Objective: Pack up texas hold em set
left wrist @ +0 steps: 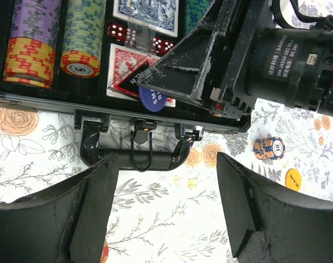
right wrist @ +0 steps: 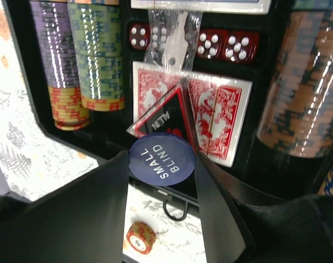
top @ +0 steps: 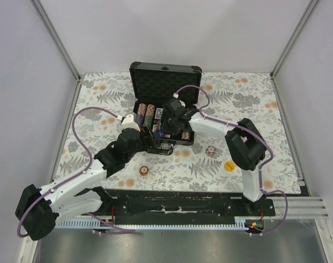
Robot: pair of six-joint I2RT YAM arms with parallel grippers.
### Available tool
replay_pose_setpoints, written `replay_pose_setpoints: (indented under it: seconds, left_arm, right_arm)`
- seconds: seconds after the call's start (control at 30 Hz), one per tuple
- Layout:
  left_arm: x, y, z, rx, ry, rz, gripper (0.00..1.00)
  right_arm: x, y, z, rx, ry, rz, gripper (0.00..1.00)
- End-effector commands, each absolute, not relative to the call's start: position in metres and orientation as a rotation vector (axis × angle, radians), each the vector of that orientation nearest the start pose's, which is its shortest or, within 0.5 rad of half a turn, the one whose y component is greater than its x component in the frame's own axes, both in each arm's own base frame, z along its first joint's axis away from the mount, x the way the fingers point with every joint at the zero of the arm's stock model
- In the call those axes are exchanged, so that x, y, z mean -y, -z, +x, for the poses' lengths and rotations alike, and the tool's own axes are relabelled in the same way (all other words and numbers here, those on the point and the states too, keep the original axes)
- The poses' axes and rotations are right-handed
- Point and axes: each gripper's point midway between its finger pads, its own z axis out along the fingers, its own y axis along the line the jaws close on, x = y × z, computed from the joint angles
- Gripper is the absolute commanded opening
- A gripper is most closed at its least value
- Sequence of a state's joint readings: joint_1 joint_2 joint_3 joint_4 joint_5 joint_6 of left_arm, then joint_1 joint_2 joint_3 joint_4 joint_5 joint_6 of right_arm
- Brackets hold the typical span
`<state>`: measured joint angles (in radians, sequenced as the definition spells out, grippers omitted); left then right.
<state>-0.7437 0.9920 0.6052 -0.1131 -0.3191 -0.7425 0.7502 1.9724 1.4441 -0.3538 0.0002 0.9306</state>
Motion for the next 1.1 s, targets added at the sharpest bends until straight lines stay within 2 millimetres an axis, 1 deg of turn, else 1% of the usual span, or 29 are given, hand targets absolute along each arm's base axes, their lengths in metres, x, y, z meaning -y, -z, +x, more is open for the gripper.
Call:
replay_pose_setpoints:
  seconds: [0.0, 0.03, 0.13, 0.23, 0.37, 0.5, 0.63, 0.7, 0.77, 0.83, 0.9, 0.93, 1.0, 1.07]
  left_arm:
    - [0.195, -0.167, 0.265, -2.038, 0.577, -0.242, 0.79]
    - [0.194, -0.166, 0.265, -2.038, 0.572, -0.245, 0.79]
    - [0.192, -0.166, 0.263, -2.041, 0.569, -0.244, 0.79]
    - [0.191, -0.166, 0.261, -2.041, 0.567, -0.244, 0.79]
    - [0.188, -0.168, 0.26, -2.035, 0.565, -0.249, 0.8]
    - [0.183, -0.172, 0.257, -2.034, 0.555, -0.254, 0.8]
    - [0.175, -0.174, 0.253, -2.037, 0.536, -0.27, 0.8]
    - [0.171, -0.178, 0.25, -2.034, 0.535, -0.286, 0.8]
    - [0.169, -0.179, 0.247, -2.037, 0.537, -0.298, 0.8]
    - [0.167, -0.178, 0.245, -2.049, 0.535, -0.306, 0.8]
    - [0.166, -0.177, 0.242, -2.063, 0.535, -0.308, 0.8]
    - [0.167, -0.178, 0.241, -2.071, 0.538, -0.309, 0.8]
    - [0.166, -0.177, 0.237, -2.09, 0.538, -0.313, 0.8]
    - [0.164, -0.175, 0.234, -2.107, 0.533, -0.318, 0.8]
  right_arm:
    - [-0.375, -0.082, 0.368, -2.511, -0.626, 0.156, 0.54]
    - [-0.375, -0.077, 0.369, -2.517, -0.613, 0.145, 0.53]
    - [-0.38, -0.072, 0.366, -2.527, -0.584, 0.104, 0.54]
    - [-0.381, -0.069, 0.361, -2.539, -0.554, 0.079, 0.59]
    - [-0.376, -0.075, 0.36, -2.537, -0.513, 0.061, 0.67]
    - [-0.37, -0.093, 0.362, -2.508, -0.487, 0.046, 0.7]
    - [-0.363, -0.126, 0.357, -2.465, -0.509, 0.018, 0.7]
    - [-0.356, -0.139, 0.349, -2.456, -0.514, -0.006, 0.7]
    - [-0.346, -0.147, 0.338, -2.463, -0.515, -0.035, 0.69]
    - [-0.337, -0.154, 0.325, -2.473, -0.52, -0.073, 0.68]
    - [-0.324, -0.16, 0.309, -2.49, -0.514, -0.107, 0.66]
    - [-0.317, -0.16, 0.302, -2.504, -0.504, -0.127, 0.66]
    - [-0.298, -0.158, 0.286, -2.539, -0.456, -0.138, 0.66]
    - [-0.271, -0.155, 0.273, -2.558, -0.364, -0.11, 0.68]
